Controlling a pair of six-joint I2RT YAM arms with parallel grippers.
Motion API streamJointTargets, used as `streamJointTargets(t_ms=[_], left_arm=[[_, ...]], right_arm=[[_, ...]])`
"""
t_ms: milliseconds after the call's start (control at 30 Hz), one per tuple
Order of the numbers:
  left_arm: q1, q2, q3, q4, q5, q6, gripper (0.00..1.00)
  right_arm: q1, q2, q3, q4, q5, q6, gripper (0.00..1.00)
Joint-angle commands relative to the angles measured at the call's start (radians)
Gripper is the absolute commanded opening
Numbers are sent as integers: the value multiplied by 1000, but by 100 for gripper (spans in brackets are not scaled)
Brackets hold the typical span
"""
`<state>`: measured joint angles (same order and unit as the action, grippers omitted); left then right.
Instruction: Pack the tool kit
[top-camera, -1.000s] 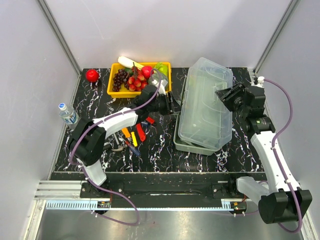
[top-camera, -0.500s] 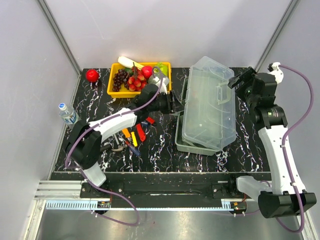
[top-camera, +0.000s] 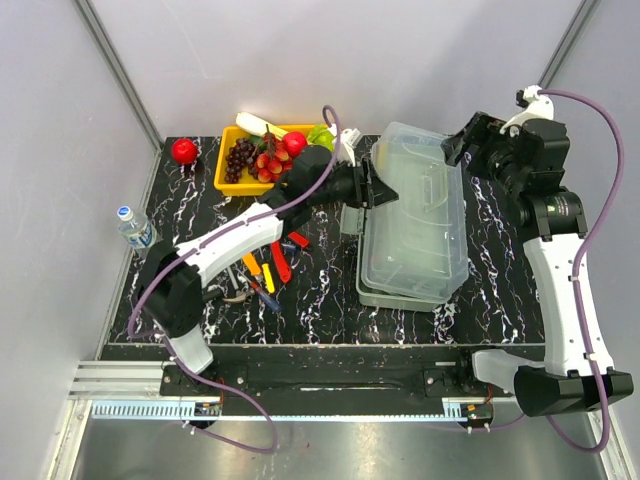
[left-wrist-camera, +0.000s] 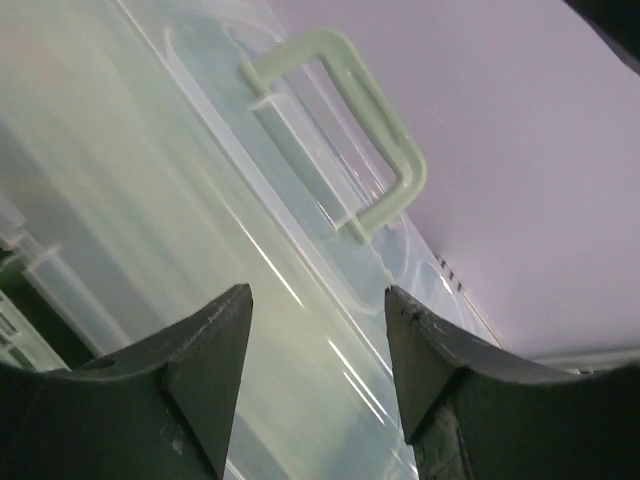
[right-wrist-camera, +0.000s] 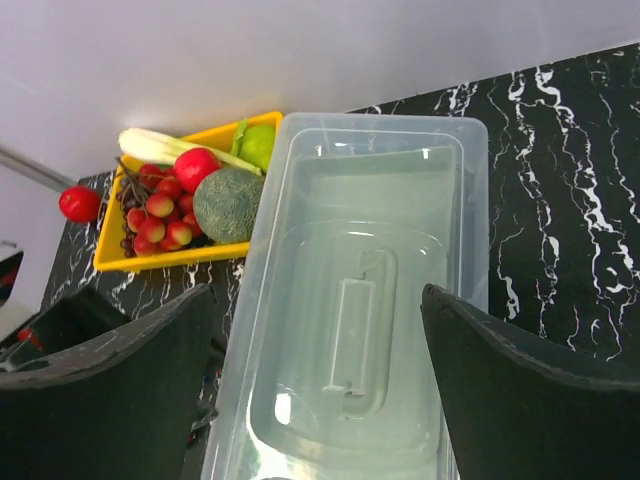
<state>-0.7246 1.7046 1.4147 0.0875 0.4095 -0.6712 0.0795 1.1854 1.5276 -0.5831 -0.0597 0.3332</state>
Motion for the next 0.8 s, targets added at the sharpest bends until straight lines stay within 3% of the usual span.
streamJointTargets(t_ms=[0, 533, 633, 767], left_arm=[[-38, 101, 92, -21, 60, 42, 59], [-39, 178, 92, 32, 91, -16, 59], [-38, 178, 92, 29, 86, -14, 59], [-38, 175, 89, 29, 78, -14, 59]], right_arm=[[2, -18, -7, -12, -89, -66, 91], [2, -12, -174, -95, -71, -66, 92], [2, 2, -202, -90, -95, -60, 82], [2, 19, -225, -47, -103, -42, 62]])
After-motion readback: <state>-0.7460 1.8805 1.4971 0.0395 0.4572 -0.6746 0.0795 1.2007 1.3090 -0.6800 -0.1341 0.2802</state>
